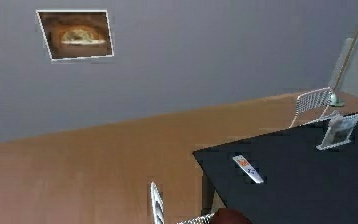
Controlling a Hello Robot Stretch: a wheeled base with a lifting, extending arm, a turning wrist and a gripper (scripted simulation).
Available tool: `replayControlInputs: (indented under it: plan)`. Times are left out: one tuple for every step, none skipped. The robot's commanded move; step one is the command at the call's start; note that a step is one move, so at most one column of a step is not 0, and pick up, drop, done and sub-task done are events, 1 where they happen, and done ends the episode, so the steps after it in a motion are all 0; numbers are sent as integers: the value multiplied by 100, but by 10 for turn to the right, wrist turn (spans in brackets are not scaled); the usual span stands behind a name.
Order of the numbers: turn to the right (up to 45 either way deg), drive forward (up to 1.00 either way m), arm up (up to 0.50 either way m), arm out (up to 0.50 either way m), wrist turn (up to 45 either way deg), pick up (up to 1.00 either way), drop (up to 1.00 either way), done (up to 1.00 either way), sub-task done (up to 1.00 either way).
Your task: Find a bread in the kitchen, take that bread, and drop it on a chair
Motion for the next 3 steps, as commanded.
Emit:
replayControlInputs:
  plan:
    - [60, 0, 0, 0, 0, 0, 0, 0, 0]
    - [-30, 0, 0, 0, 0, 0, 0, 0, 0]
    - [-450, 0, 0, 0, 0, 0, 0, 0, 0]
